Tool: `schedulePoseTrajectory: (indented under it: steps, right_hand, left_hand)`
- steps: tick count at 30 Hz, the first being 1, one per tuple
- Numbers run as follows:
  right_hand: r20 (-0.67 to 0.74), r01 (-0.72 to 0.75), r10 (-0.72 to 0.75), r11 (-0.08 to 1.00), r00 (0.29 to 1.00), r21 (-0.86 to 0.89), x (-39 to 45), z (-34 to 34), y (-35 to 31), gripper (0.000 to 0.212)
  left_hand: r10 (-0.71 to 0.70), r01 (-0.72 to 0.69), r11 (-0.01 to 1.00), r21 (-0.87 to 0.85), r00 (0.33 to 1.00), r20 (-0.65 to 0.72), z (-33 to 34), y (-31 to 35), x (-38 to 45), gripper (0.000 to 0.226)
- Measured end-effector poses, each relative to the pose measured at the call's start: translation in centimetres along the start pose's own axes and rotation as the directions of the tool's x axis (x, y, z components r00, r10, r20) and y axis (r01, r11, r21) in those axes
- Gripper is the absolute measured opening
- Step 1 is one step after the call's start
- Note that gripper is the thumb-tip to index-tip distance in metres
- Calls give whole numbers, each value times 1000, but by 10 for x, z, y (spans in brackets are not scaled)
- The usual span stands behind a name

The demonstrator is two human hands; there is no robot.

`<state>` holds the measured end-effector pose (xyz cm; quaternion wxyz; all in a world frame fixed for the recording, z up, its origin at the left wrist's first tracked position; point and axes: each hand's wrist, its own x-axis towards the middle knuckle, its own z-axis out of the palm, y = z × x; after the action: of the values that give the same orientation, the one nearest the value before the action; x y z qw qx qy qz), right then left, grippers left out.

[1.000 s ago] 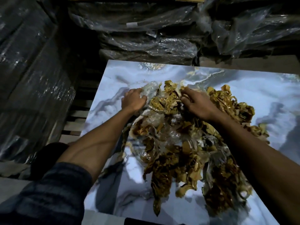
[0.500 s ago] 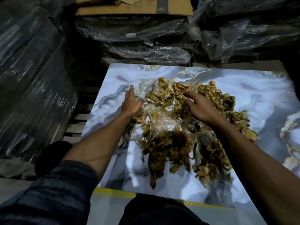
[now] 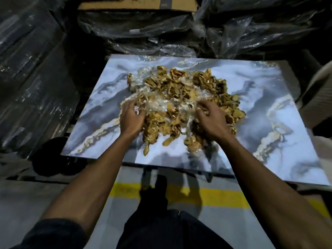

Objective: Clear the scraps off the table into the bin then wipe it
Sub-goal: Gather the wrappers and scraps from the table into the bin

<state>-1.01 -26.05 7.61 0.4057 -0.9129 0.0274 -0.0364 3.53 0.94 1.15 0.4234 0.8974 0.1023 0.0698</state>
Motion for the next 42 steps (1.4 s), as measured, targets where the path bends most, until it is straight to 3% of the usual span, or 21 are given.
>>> schedulePoseTrajectory:
  steps: [4, 7, 11, 21, 26, 30, 34, 38, 42]
  right_hand:
    - [-281, -66, 94, 992, 955, 108, -42, -17, 37, 29]
    - [-351, -180, 231, 968, 908, 174, -63, -19, 70, 43]
    - [-283, -292, 348, 930, 894, 221, -67, -17, 100, 68]
    - [-194, -311, 325, 945, 926, 100, -9, 0, 121, 79]
    - [-258, -404, 403, 913, 878, 51, -5, 45, 101, 74]
    - [-226, -465, 462, 884, 858, 44, 6, 62, 82, 78]
    - [-213, -407, 440, 895, 872, 182, -3, 50, 77, 73]
    - [-128, -268, 284, 954, 950, 133, -46, 51, 71, 90]
    - [31, -130, 131, 991, 991, -28, -63, 60, 77, 112]
  left_hand:
    - [-21, 21, 1000, -2, 1000, -6, 0, -13, -42, 59]
    - [-48, 48, 999, 7, 999, 17, 6, -24, -59, 66]
    - [-55, 54, 999, 4, 997, 55, 13, -27, -67, 71]
    - [46, -35, 997, -74, 987, 152, 49, -12, -49, 87]
    - [11, -4, 998, -56, 993, 121, 71, 0, -41, 88]
    - [24, -18, 998, -67, 995, 97, 83, 12, -33, 86]
    - [132, -129, 991, -38, 988, 77, 73, 5, -27, 86]
    - [306, -342, 937, 72, 903, 303, 63, -9, -30, 103]
    - [368, -492, 854, 172, 803, 469, 60, -12, -32, 117]
